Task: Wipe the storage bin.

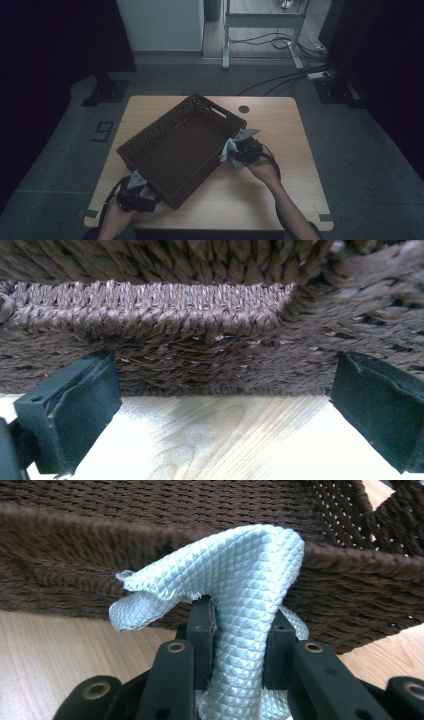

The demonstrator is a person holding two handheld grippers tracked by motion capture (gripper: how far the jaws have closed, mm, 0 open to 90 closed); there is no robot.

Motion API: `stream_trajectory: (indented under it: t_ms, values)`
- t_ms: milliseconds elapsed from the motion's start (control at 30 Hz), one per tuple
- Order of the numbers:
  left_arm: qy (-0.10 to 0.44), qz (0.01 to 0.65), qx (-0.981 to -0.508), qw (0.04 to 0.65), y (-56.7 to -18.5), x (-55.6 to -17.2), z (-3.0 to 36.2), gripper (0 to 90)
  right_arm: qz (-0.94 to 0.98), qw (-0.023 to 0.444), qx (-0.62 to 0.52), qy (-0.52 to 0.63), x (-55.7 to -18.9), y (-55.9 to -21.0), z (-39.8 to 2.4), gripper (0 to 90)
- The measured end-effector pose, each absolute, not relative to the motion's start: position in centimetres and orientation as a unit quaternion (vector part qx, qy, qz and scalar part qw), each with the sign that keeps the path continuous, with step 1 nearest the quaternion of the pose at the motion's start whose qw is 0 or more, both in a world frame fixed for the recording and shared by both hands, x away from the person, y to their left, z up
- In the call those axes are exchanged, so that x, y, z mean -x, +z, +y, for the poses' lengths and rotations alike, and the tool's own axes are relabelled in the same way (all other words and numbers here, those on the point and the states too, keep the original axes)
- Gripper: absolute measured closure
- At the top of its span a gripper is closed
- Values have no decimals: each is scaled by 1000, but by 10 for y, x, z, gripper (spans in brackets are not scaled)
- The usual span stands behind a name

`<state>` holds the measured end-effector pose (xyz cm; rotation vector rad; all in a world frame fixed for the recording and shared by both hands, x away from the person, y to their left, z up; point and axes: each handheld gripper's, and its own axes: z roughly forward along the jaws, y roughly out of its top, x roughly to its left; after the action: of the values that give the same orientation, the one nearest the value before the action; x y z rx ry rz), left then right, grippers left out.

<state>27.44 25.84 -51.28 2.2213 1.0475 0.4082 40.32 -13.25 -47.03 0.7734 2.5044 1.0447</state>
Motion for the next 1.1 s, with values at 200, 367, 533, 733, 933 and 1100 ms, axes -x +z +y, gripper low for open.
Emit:
stream_trajectory:
  t_ms: [200,367,533,733,933,1100]
  values:
    - [154,399,-845,321,-513,-274,258,0,878,150,-263,370,-397,-470,-129,708]
    - [154,399,-845,321,-513,-274,258,0,881,146,-253,373,-390,-469,-123,708]
    - [154,399,-845,321,-513,-274,258,0,881,145,-249,374,-384,-470,-119,707]
    - [154,399,-845,321,-513,-274,258,0,884,137,-240,378,-377,-471,-113,707]
    - [154,399,-845,321,-513,-274,258,0,887,127,-228,382,-370,-470,-106,708]
    - [154,399,-845,321,-513,-274,258,0,889,124,-217,384,-364,-470,-99,708]
